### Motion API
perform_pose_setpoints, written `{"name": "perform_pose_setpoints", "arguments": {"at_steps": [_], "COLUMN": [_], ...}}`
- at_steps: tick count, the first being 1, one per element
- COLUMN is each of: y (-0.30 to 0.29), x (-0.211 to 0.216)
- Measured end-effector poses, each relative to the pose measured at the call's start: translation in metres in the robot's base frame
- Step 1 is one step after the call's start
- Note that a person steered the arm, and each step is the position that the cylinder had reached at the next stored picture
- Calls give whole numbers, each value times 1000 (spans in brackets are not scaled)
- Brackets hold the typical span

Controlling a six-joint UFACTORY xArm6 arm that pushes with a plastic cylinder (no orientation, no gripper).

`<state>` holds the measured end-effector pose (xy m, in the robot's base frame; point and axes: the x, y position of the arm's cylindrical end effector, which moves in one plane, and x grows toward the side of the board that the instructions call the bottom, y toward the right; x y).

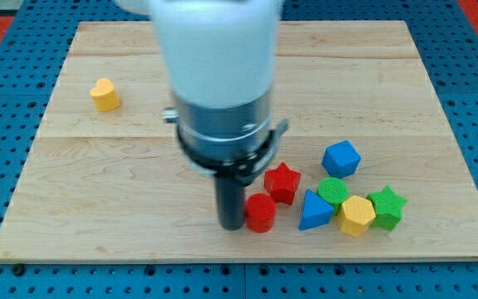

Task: Slide the yellow heart closer to the red star

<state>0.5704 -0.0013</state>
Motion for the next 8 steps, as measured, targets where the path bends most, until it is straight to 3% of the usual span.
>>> {"name": "perform_pose_setpoints", "arguments": {"at_steps": [1, 2, 3, 4, 5, 6, 7, 8], "y": [-9, -118, -217, -254, -173, -27, -21, -74], "x": [-1, -66, -167, -210, -215, -148, -162, -220]}}
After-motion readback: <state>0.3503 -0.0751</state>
